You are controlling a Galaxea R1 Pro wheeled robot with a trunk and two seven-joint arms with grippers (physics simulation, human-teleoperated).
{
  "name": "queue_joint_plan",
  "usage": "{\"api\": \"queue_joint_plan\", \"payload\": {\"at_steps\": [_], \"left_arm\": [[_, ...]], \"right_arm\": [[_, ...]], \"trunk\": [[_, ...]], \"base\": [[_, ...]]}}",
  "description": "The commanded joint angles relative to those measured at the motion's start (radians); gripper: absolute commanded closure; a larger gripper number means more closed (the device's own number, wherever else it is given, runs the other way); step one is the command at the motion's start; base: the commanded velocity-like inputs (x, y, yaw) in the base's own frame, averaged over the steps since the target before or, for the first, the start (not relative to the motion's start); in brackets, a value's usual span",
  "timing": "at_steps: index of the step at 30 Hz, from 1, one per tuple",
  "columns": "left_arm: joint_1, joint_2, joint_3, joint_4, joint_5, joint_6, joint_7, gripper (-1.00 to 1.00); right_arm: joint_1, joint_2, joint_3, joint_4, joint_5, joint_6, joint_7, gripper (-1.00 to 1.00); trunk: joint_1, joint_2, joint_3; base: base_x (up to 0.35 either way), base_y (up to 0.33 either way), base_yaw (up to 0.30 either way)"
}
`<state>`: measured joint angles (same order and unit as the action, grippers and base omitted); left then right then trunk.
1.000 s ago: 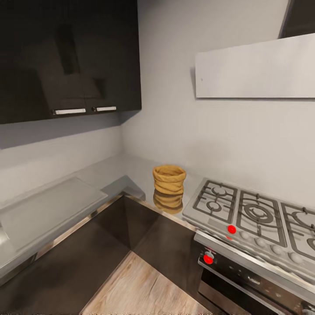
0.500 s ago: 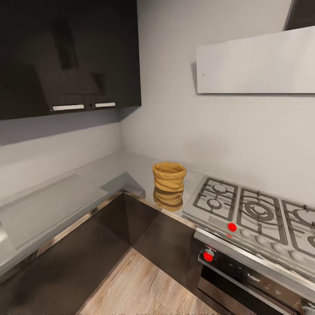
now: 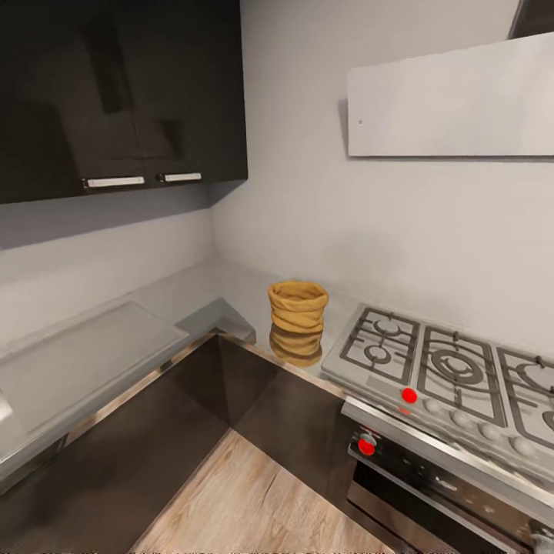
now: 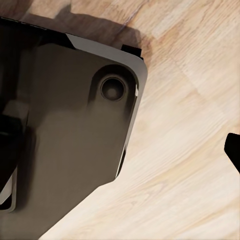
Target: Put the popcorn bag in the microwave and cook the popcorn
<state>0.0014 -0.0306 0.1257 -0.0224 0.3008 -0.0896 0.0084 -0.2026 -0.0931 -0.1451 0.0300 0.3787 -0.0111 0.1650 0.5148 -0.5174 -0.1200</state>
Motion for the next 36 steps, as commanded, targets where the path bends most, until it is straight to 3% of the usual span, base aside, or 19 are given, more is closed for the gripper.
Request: {"api": "queue_joint_plan", "payload": {"at_steps": [1,7,9,10,12,36], "left_arm": [[0.0,0.001,0.008,-0.001,0.0,-0.002,0.001,-1.0],[0.0,0.0,0.002,-0.004,-0.003,-0.003,-0.001,-1.0],[0.0,0.019,-0.002,-0.005,-0.007,-0.004,-0.001,-1.0],[0.0,0.054,-0.005,-0.004,-0.01,-0.004,-0.001,-1.0],[0.0,0.06,-0.004,-0.004,-0.011,-0.004,-0.001,-1.0],[0.0,0.061,-0.003,-0.004,-0.008,-0.004,-0.001,-1.0]], "right_arm": [[-0.001,0.0,-0.008,0.002,0.008,-0.001,0.002,-1.0],[-0.001,0.001,-0.009,0.002,0.008,-0.001,0.002,-1.0],[-0.001,-0.001,-0.009,0.002,0.008,-0.002,0.002,-1.0],[-0.001,0.001,-0.009,0.002,0.008,-0.003,0.002,-1.0],[-0.001,0.002,-0.009,0.002,0.008,-0.004,0.002,-1.0],[-0.001,0.001,-0.009,0.002,0.008,-0.004,0.002,-1.0]], "trunk": [[0.0,-0.002,-0.003],[0.0,-0.002,-0.013],[0.0,-0.002,-0.016],[0.0,-0.002,-0.018],[0.0,-0.002,-0.021],[0.0,-0.002,-0.06]], "base": [[0.0,0.0,0.0],[0.0,0.0,0.0],[0.0,0.0,0.0],[0.0,0.0,0.0],[0.0,0.0,0.0],[0.0,0.0,0.0]]}}
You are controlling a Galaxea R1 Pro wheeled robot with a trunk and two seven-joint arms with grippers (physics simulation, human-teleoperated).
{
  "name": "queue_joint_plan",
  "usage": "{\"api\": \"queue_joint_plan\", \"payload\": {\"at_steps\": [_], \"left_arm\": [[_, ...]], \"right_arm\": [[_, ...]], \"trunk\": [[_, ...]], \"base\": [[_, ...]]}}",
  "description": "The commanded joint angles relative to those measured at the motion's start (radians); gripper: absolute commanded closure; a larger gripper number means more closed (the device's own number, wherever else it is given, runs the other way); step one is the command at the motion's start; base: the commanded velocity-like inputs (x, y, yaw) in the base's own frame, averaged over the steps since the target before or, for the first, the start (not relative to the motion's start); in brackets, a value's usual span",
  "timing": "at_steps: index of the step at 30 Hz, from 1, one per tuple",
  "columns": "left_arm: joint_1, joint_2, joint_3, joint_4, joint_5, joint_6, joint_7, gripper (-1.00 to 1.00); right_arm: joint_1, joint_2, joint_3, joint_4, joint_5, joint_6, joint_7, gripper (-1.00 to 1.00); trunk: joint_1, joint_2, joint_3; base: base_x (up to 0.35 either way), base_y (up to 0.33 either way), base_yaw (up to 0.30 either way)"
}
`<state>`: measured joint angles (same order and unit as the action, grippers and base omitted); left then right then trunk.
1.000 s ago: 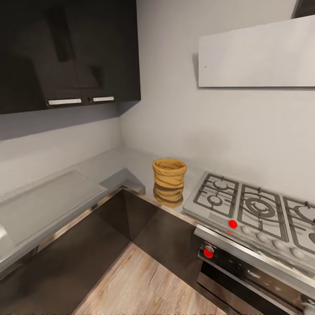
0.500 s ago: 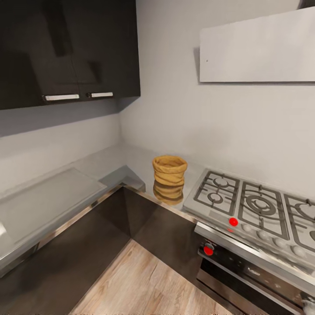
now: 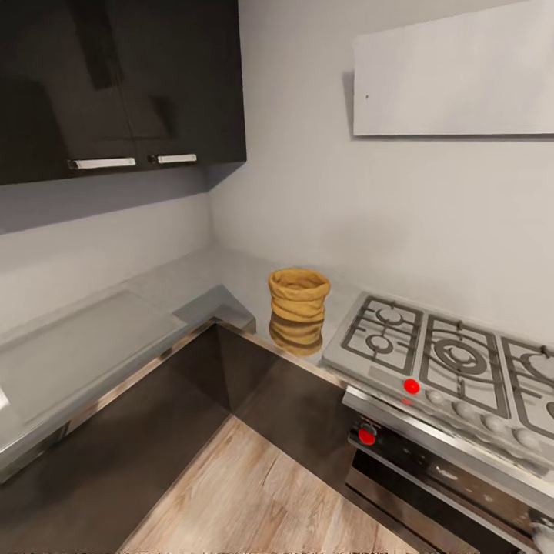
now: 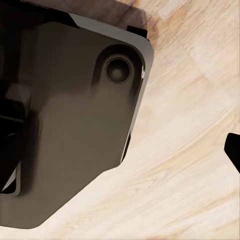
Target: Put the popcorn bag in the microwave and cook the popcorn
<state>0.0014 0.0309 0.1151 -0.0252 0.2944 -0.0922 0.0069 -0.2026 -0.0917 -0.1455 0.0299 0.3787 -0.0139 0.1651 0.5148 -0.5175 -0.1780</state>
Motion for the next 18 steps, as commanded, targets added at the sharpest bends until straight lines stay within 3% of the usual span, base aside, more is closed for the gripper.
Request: {"api": "queue_joint_plan", "payload": {"at_steps": [1,18], "left_arm": [[0.0,-0.001,0.008,-0.001,-0.001,-0.001,0.001,-1.0],[0.0,0.0,0.008,-0.001,-0.001,-0.001,0.001,-1.0]], "right_arm": [[-0.001,0.0,-0.009,0.002,0.008,-0.001,0.002,-1.0],[-0.001,0.001,-0.008,0.002,0.008,-0.001,0.002,-1.0]], "trunk": [[0.0,-0.002,-0.003],[0.0,-0.002,-0.03]], "base": [[0.0,0.0,0.0],[0.0,0.0,0.0]]}}
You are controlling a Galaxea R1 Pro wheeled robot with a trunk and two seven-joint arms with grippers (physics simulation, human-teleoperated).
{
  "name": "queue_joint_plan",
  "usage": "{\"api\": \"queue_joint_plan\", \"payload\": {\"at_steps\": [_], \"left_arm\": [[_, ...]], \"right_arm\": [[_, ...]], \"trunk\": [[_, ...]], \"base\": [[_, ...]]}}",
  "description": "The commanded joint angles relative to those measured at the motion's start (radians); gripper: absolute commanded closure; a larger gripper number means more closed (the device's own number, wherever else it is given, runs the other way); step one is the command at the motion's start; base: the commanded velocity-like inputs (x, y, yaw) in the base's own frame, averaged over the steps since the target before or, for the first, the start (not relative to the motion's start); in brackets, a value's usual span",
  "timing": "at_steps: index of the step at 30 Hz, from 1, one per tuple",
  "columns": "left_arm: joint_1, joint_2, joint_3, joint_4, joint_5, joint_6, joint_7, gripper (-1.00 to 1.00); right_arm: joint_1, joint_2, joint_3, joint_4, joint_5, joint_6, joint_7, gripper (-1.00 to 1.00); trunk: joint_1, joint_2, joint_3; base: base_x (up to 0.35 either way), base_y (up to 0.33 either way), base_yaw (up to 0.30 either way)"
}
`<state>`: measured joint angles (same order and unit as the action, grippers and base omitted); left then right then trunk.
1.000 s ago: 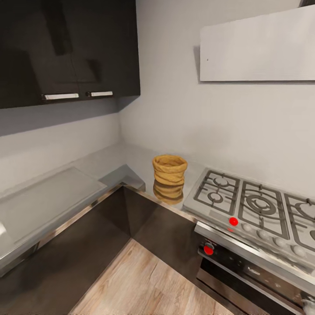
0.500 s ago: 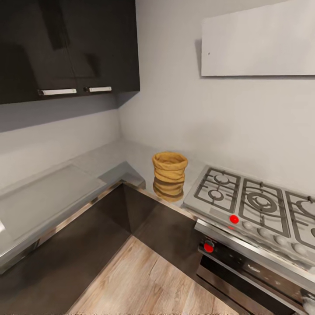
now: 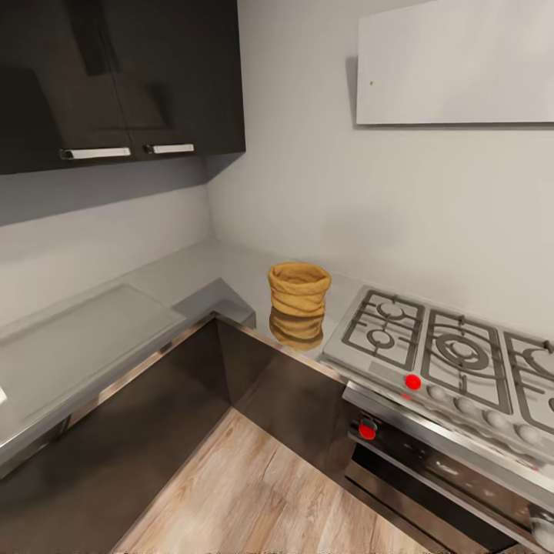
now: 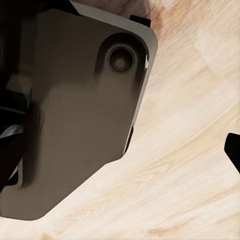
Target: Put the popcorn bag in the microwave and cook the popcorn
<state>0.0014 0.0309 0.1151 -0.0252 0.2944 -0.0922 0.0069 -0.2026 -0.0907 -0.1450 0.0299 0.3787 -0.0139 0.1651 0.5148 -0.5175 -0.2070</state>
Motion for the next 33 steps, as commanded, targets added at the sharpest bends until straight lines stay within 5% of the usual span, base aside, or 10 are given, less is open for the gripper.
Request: {"api": "queue_joint_plan", "payload": {"at_steps": [1,33], "left_arm": [[0.0,0.0,0.008,-0.001,-0.001,-0.001,0.001,-1.0],[0.0,0.0,0.008,-0.001,-0.001,-0.001,0.001,-1.0]], "right_arm": [[-0.001,0.0,-0.009,0.002,0.008,-0.001,0.002,-1.0],[-0.001,-0.001,-0.009,0.002,0.008,-0.001,0.002,-1.0]], "trunk": [[0.0,-0.001,-0.003],[0.0,-0.001,-0.054]], "base": [[0.0,0.0,0.0],[0.0,0.0,0.0]]}}
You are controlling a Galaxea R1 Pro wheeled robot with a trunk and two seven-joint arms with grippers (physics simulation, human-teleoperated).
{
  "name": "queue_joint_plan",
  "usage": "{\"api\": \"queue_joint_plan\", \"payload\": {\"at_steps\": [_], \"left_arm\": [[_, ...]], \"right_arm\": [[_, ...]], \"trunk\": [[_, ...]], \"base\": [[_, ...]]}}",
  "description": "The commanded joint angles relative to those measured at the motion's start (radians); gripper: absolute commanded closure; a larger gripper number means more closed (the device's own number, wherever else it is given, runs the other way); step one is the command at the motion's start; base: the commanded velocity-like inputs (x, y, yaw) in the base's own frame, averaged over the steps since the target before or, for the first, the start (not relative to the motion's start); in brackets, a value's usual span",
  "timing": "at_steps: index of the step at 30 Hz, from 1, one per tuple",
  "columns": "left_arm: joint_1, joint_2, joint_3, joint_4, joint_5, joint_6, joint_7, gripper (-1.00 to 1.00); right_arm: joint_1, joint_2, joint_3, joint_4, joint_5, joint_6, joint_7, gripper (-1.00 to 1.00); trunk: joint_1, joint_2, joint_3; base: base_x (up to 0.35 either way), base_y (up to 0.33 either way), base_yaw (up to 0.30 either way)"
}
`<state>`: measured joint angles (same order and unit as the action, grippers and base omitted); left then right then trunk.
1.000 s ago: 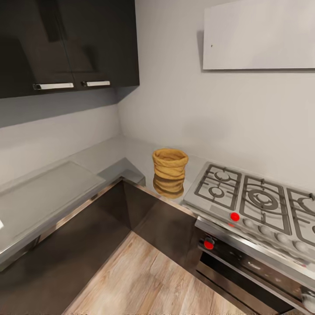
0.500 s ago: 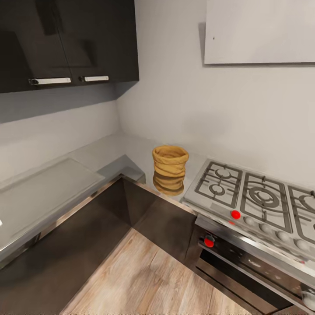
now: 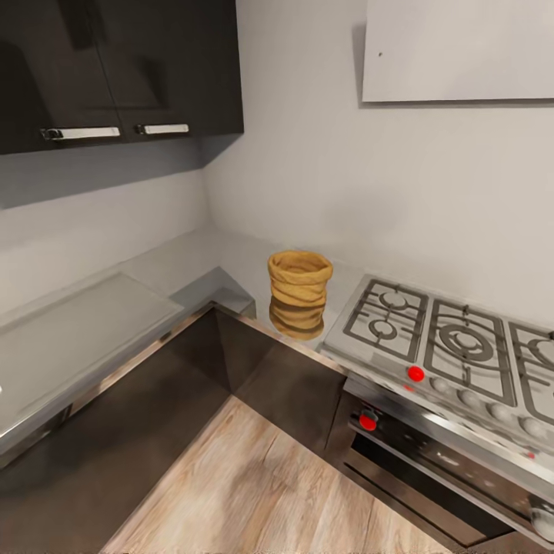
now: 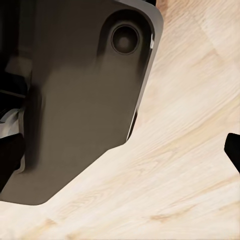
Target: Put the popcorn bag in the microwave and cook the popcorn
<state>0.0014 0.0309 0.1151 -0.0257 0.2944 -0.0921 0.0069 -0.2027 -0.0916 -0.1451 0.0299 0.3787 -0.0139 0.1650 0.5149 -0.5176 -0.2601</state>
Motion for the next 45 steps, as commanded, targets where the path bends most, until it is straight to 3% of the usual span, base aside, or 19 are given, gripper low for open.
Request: {"api": "queue_joint_plan", "payload": {"at_steps": [1,26,38,45], "left_arm": [[0.0,0.0,0.008,-0.001,-0.001,-0.001,0.001,-1.0],[0.0,-0.001,0.009,0.0,0.001,-0.001,0.001,-1.0],[0.0,-0.041,0.017,0.001,0.002,0.0,-0.008,-1.0],[0.0,-0.042,0.017,0.001,0.002,0.0,-0.008,-1.0]], "right_arm": [[-0.001,0.0,-0.009,0.002,0.008,-0.001,0.002,-1.0],[-0.001,-0.001,-0.01,0.002,0.008,-0.001,0.002,-1.0],[-0.001,0.0,-0.01,0.002,0.006,-0.011,0.001,-1.0],[-0.001,-0.002,-0.01,0.002,0.009,-0.011,0.002,-1.0]], "trunk": [[0.0,-0.001,-0.003],[0.0,-0.001,-0.043],[0.0,-0.001,-0.062],[0.0,-0.001,-0.074]], "base": [[0.0,0.0,0.0],[0.0,0.0,0.0],[0.0,0.0,0.0],[0.0,0.0,0.0]]}}
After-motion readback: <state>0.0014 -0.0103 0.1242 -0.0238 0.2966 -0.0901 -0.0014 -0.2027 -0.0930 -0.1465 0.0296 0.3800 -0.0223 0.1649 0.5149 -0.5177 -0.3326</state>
